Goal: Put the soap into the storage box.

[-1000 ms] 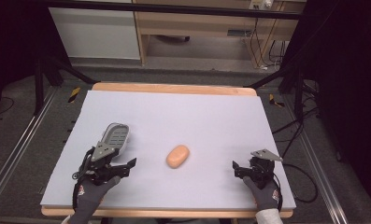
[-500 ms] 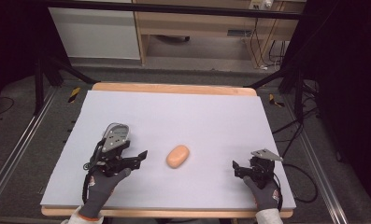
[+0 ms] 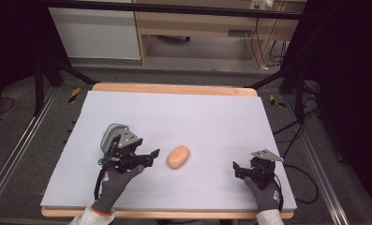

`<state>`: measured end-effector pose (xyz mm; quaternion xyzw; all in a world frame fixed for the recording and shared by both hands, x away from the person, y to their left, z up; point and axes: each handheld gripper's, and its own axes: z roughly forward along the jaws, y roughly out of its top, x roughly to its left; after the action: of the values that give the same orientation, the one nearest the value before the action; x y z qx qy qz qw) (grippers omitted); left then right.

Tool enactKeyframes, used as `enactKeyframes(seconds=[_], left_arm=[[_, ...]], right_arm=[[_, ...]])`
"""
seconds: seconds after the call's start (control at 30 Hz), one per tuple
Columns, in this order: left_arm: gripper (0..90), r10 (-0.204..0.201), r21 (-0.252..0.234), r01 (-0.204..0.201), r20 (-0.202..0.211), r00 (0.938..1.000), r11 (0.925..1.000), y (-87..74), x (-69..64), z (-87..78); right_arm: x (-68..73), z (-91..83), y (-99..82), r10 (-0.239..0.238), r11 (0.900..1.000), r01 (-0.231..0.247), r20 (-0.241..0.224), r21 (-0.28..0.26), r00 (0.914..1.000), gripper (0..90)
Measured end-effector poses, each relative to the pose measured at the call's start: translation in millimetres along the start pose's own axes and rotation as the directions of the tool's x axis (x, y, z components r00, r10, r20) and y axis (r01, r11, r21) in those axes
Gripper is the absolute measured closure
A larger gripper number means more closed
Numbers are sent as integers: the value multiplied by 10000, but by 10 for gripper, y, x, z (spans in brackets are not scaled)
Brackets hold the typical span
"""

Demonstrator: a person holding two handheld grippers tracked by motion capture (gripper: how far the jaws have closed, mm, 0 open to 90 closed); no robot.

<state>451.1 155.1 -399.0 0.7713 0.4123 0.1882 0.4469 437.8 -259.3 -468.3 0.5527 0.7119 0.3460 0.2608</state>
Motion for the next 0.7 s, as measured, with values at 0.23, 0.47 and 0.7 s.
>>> enactKeyframes(seconds=[0.23, 0.47, 0.7], left_arm=[[235, 97, 86, -98, 99, 9999, 9999, 44, -67, 108], [236, 217, 244, -223, 266, 9994, 9995, 90, -150, 242], [237, 284, 443, -301, 379, 9989, 9986, 94, -208, 361]], right_arm=[[2, 2, 1, 25, 10000, -25, -5, 21, 10000, 64], [1, 0, 4, 77, 10000, -77, -46, 36, 10000, 64], [1, 1, 5, 43, 10000, -43, -43, 15, 10000, 64]])
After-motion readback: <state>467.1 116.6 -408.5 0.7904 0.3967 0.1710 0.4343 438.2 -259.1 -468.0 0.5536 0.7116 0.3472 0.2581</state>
